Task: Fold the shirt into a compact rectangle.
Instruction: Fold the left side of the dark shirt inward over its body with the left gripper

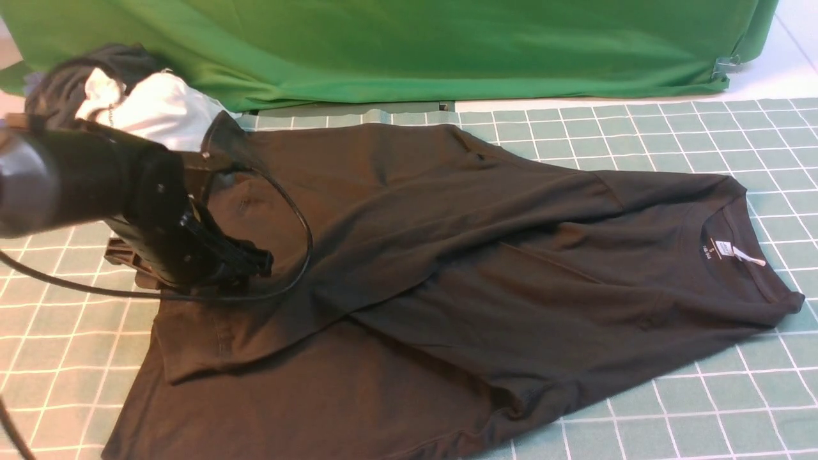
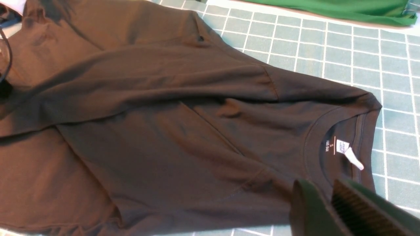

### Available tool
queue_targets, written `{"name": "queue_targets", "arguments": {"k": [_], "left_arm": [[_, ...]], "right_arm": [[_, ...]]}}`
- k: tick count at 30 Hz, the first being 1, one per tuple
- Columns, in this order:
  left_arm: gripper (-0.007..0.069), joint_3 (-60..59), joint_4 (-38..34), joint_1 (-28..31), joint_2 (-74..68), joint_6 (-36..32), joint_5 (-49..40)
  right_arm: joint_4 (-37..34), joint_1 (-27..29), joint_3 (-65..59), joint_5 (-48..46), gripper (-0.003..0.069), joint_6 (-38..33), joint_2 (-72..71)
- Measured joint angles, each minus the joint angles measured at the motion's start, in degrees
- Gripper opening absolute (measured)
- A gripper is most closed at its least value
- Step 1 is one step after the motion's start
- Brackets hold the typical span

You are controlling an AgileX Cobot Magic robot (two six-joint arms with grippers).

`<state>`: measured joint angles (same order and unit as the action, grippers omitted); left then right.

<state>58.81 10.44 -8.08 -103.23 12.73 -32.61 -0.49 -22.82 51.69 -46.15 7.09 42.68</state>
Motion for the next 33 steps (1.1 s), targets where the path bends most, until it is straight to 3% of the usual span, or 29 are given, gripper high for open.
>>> {"name": "queue_targets", "arguments": {"k": [4, 7, 10, 12, 27, 33], "left_arm": [[0.0452, 0.0, 0.8, 0.0, -1.2, 0.1, 0.2], [0.0314, 0.3, 1.1, 0.0, -1.3, 0.1, -0.3], [0.0104, 0.4, 1.3, 0.0, -1.1, 0.1, -1.5], [0.0046, 0.4, 1.4, 0.0, -0.2, 0.0, -2.3], [0.0038, 0.4, 1.8, 0.0, 6.9, 0.1, -4.0], [0.0174, 0.4, 3.9, 0.0, 7.4, 0.1, -6.0]], "right_arm": [[0.0, 0.0, 0.0, -0.5, 0.0115, 0.0, 0.0], [0.0, 0.0, 0.0, -0.7, 0.0115, 0.0, 0.0], [0.0, 0.0, 0.0, -0.8, 0.0119, 0.0, 0.0], [0.0, 0.0, 0.0, -0.8, 0.0121, 0.0, 0.0], [-0.1, 0.0, 0.0, -0.8, 0.0125, 0.0, 0.0], [-0.1, 0.0, 0.0, -0.8, 0.0125, 0.0, 0.0]]}}
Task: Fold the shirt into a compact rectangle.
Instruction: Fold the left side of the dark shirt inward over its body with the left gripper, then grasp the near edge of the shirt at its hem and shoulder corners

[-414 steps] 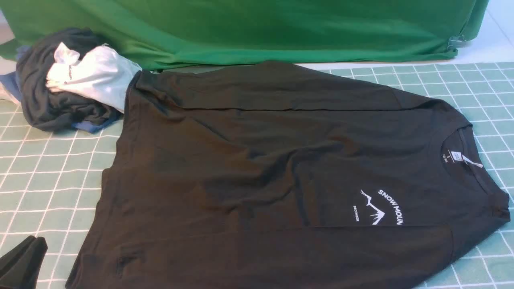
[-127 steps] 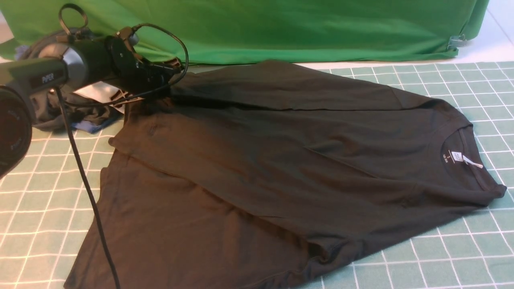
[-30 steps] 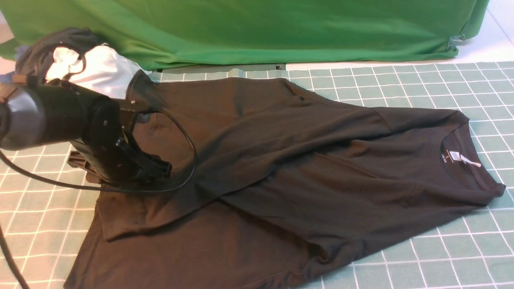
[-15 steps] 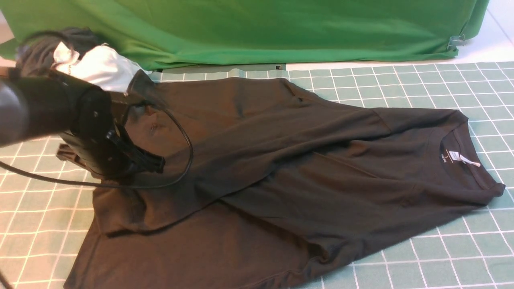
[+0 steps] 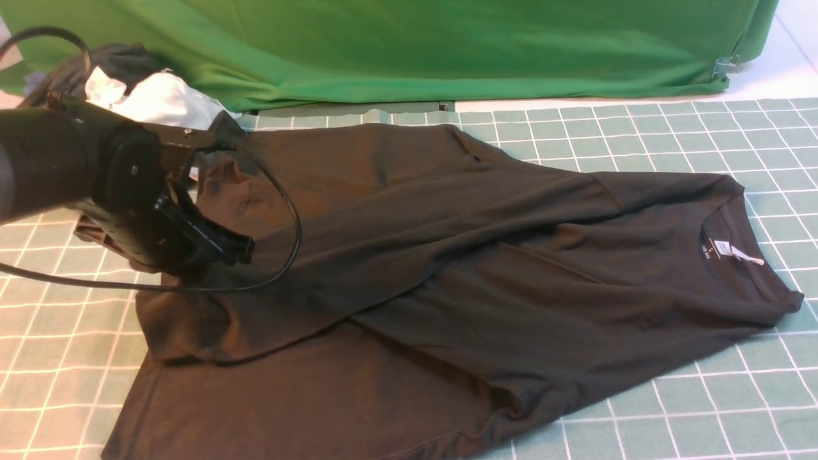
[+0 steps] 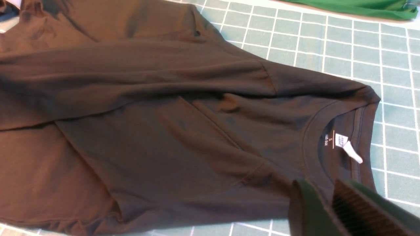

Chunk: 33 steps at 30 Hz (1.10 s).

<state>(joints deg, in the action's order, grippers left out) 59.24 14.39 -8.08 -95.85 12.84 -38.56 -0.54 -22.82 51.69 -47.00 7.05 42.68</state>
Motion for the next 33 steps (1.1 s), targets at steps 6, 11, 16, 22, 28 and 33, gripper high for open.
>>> {"name": "queue_targets", "arguments": {"k": [6, 11, 16, 22, 28, 33], "left_arm": [[0.0361, 1.8, 1.8, 0.0, 4.1, 0.3, -6.9], [0.0365, 2.0, -1.2, 0.0, 8.4, 0.5, -16.6], [0.0330, -3.9, -5.7, 0.0, 12.3, 0.2, -21.7], [0.0306, -16.6, -8.1, 0.0, 16.6, 1.1, -18.9], [0.0367, -23.6, -8.2, 0.0, 16.7, 3.7, -10.2], [0.0492, -25.2, -6.5, 0.0, 16.7, 8.4, -4.6]], "right_arm": [[0.0, 0.0, 0.0, 0.0, 0.0125, 0.0, 0.0], [0.0, 0.0, 0.0, 0.0, 0.0125, 0.0, 0.0], [0.0, 0.0, 0.0, 0.0, 0.0125, 0.0, 0.0], [0.0, 0.0, 0.0, -0.1, 0.0126, -0.5, 0.0], [0.0, 0.0, 0.0, -0.1, 0.0130, -1.4, 0.0], [0.0, 0.0, 0.0, -0.2, 0.0135, -1.5, 0.0]]}}
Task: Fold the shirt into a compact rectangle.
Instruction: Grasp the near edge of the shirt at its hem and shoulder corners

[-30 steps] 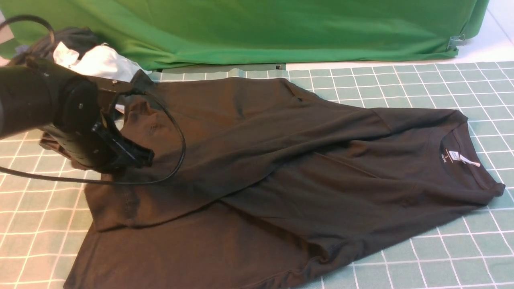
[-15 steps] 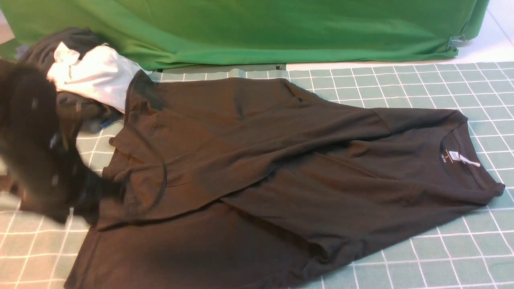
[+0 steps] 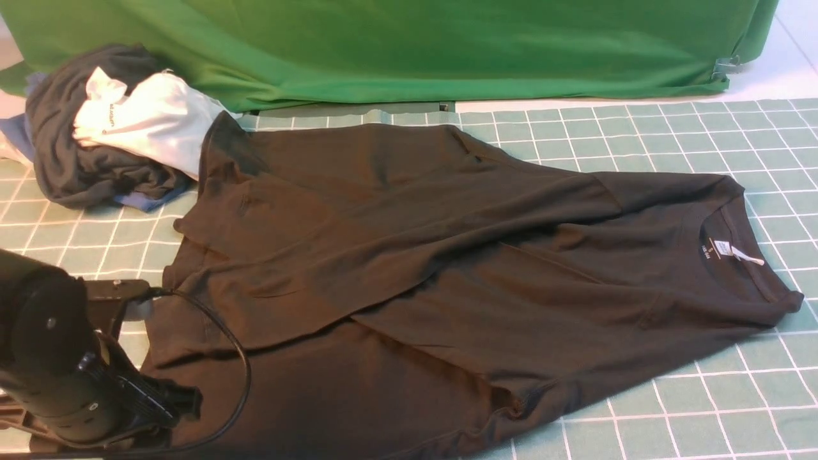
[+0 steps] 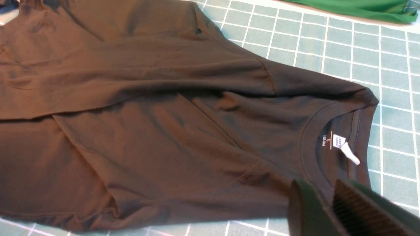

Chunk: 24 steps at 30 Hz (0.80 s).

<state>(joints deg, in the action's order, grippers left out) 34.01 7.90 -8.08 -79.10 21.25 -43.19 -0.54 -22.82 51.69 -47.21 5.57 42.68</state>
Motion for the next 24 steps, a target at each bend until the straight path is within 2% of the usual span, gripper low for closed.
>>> {"name": "queue_targets", "arguments": {"k": [5, 11, 13, 16, 17, 18, 19, 21, 24], "left_arm": [[0.0563, -3.1, 0.8, 0.0, 0.1, 2.8, 4.2], [0.0556, -5.6, 0.8, 0.0, 0.1, 7.4, 8.8], [0.0504, -5.7, 0.7, 0.0, 0.1, 8.4, 9.1], [0.0330, -5.8, 0.8, 0.0, 0.1, 8.6, 9.1], [0.0314, -5.8, 0.8, 0.0, 0.1, 8.6, 9.1], [0.0181, -5.8, 0.8, 0.0, 0.1, 8.2, 8.8], [0.0113, -5.8, 0.8, 0.0, 0.1, 7.5, 8.7], [0.0048, -5.8, 0.6, 0.0, 0.3, 6.6, 8.0], [0.0023, -5.8, -0.8, 0.0, 1.8, 4.7, 5.5]], "right_arm": [[0.0, 0.0, 0.0, -0.4, 0.0139, 0.0, 0.0], [0.0, 0.0, 0.0, -0.4, 0.0143, -0.1, 0.0], [-0.1, 0.0, 0.0, -0.5, 0.0143, -1.6, 0.0], [-2.1, 0.0, 0.1, -0.8, 0.0143, -4.9, 0.0], [-2.6, 0.0, 0.2, -0.9, 0.0143, -5.6, 0.0], [-5.1, 0.0, 0.7, -1.8, 0.0143, -8.6, 0.2], [-6.8, 0.0, 1.5, -3.0, 0.0143, -10.9, 0.6], [-10.1, 0.0, 2.9, -5.4, 0.0143, -15.6, 2.1], [-14.1, 0.0, 4.4, -9.5, 0.0143, -22.2, 5.9]]}}
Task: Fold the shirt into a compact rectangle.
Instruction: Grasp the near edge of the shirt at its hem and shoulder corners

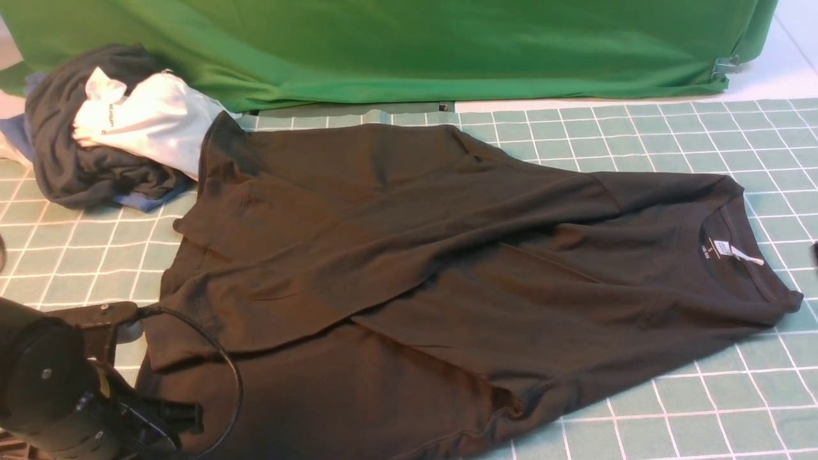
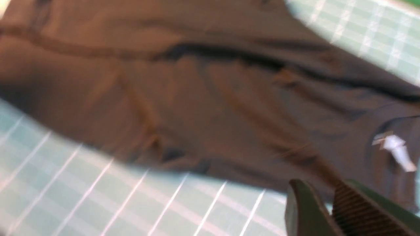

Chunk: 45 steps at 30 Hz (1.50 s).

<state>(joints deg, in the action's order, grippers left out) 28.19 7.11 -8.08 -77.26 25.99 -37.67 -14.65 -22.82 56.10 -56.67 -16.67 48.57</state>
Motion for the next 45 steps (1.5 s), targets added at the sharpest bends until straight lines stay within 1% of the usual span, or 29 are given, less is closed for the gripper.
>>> {"name": "queue_targets", "arguments": {"k": [3, 4, 5, 7, 8, 11, 12, 15, 18, 20, 24, 33, 38, 40, 41, 43, 44, 45], "left_arm": [[0.0023, 0.0, -1.7, 0.0, 3.2, -2.0, -3.1], [0.0023, 0.0, -1.7, 0.0, 3.4, -2.1, -3.6], [0.0023, 0.0, -2.4, 0.0, 6.4, -2.6, -5.4], [0.0023, 0.0, -2.9, 0.0, 10.1, -2.6, -6.7], [0.0023, 0.0, -2.9, 0.0, 10.5, -2.7, -6.9], [0.0023, 1.0, -2.4, 0.0, 17.5, -3.1, -10.5], [0.0023, 1.3, -1.7, 0.0, 18.5, -3.1, -11.3], [0.0023, 1.5, 0.2, 0.0, 19.8, -3.0, -12.6], [0.0023, 1.6, 0.8, 0.0, 19.8, -3.0, -13.4], [0.0023, 1.7, 0.9, 0.0, 19.8, -3.0, -13.4], [0.0023, 1.7, 1.0, 0.0, 19.8, -3.0, -13.3], [0.0023, 1.7, 1.2, 0.0, 19.8, -3.8, -12.9], [0.0023, 1.7, 1.3, 0.0, 19.8, -3.8, -12.5], [0.0023, 1.7, 1.3, 0.0, 19.8, -3.8, -12.5], [0.0023, 1.7, 1.3, 0.0, 19.8, -3.8, -12.5], [0.0023, 1.7, 1.3, 0.0, 19.8, -3.8, -12.5], [0.0023, 1.7, 1.3, 0.0, 19.8, -3.8, -12.7], [0.0023, 1.7, 1.3, 0.0, 19.8, -3.8, -12.8]], "right_arm": [[-4.4, -0.1, 0.2, -4.7, 0.0143, -5.3, 5.1], [-4.4, -0.2, 0.2, -5.0, 0.0143, -5.6, 5.4], [-6.0, -1.7, 0.2, -6.5, 0.0143, -7.7, 8.8], [-6.2, -4.7, 0.2, -5.9, 0.0143, -8.7, 12.3], [-6.2, -5.0, 0.2, -5.8, 0.0143, -8.8, 12.6], [-3.7, -15.1, 0.3, -0.2, 0.0146, -9.3, 20.0], [-2.5, -17.3, 0.3, 1.0, 0.0153, -9.3, 21.7], [0.9, -21.9, 0.3, 4.2, 0.0198, -9.3, 26.7], [3.2, -25.0, 0.3, 9.3, 0.0300, -9.3, 33.2], [3.5, -25.9, 0.3, 12.6, 0.0348, -9.4, 36.7], [3.7, -27.1, 0.3, 18.8, 0.0388, -10.9, 43.2], [5.3, -27.4, 0.4, 27.2, 0.0395, -11.9, 53.5], [5.4, -27.4, 0.6, 29.0, 0.0394, -11.7, 55.3], [5.5, -27.4, 1.0, 28.9, 0.0339, -11.1, 55.5], [5.5, -27.4, 1.0, 28.9, 0.0329, -11.1, 55.5], [6.1, -27.4, 1.1, 29.0, 0.0134, -10.9, 55.5], [6.4, -27.4, 1.2, 28.8, 0.0090, -10.9, 55.5], [6.4, -27.4, 1.2, 28.6, 0.0074, -10.8, 55.5]]}}
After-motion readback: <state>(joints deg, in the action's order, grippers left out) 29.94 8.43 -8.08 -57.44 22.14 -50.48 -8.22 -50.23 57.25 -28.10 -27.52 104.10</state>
